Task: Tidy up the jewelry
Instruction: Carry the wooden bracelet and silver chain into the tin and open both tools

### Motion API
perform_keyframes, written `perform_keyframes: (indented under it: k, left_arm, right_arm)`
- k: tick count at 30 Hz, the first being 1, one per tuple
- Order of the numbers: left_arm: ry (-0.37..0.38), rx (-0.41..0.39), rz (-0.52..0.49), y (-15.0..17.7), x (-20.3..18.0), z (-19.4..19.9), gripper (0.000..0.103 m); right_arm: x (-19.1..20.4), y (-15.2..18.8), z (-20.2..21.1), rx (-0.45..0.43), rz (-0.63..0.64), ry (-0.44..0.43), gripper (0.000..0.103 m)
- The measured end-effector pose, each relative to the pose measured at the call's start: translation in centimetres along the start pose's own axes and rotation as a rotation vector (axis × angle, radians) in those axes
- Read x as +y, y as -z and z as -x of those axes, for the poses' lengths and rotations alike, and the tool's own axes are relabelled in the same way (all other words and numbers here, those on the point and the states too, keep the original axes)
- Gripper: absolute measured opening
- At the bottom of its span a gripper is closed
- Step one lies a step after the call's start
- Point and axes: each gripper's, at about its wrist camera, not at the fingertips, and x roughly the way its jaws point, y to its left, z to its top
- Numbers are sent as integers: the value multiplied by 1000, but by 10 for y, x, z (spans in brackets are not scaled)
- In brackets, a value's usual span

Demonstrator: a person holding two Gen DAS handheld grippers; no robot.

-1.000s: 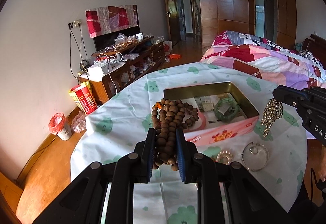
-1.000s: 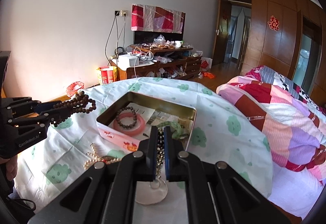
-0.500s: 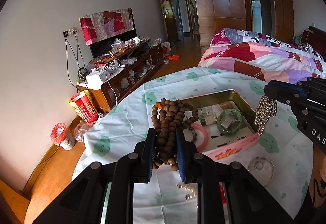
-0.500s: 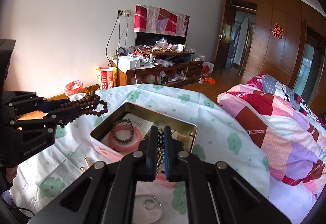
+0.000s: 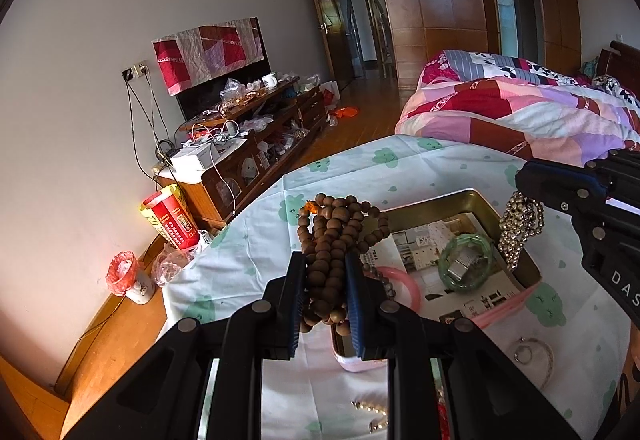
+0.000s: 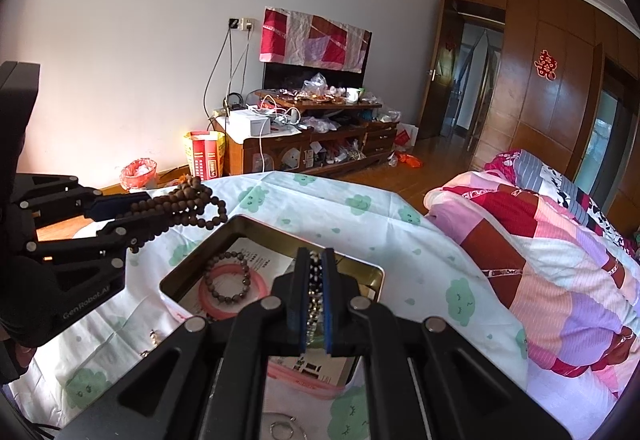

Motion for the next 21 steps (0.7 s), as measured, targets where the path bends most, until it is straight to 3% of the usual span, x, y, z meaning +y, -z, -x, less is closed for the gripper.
perform_keyframes:
  k: [21]
  left_arm:
    - [-8, 66, -42, -3, -17, -42, 19]
  right_arm:
    - [-13, 0, -35, 45, -5, 24, 7]
